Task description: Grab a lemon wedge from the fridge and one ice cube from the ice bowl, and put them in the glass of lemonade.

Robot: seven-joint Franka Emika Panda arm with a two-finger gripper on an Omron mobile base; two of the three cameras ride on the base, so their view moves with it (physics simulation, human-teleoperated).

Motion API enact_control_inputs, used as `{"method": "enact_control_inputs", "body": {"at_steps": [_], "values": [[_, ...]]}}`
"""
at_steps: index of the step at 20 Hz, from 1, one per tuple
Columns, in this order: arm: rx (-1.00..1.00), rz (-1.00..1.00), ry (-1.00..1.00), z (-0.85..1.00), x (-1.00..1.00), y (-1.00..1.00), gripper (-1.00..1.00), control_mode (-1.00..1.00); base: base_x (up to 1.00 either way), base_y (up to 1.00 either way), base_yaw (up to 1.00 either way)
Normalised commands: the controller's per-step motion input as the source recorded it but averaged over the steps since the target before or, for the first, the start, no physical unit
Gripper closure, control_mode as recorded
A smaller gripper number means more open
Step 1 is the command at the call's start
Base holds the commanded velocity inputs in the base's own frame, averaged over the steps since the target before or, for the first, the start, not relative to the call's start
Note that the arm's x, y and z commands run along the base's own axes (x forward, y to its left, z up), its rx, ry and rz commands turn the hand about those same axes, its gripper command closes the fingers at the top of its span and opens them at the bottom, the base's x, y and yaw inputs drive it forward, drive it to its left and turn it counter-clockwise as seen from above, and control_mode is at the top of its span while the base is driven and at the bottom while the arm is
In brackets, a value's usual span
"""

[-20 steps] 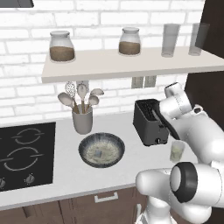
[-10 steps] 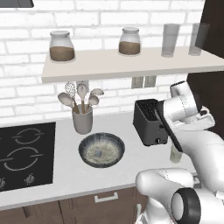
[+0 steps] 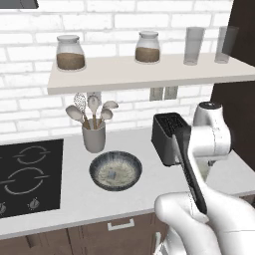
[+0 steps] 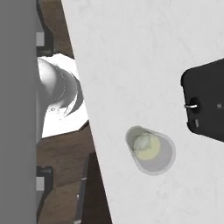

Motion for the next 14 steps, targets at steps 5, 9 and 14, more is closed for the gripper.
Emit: {"method": "enact_control_inputs", "body": {"at_steps": [5, 9, 14], "values": [[0.01, 0.0, -0.18, 0.0, -0.6, 0.19, -1.0, -1.0, 0.0, 0.0, 0.0], [-0.02, 0.02, 0.0, 0.0, -0.65, 0.05, -1.0, -1.0, 0.0, 0.0, 0.0], [-0.02, 0.01, 0.0, 0.0, -0.31, 0.02, -1.0, 1.0, -0.59, 0.0, 0.01]]}}
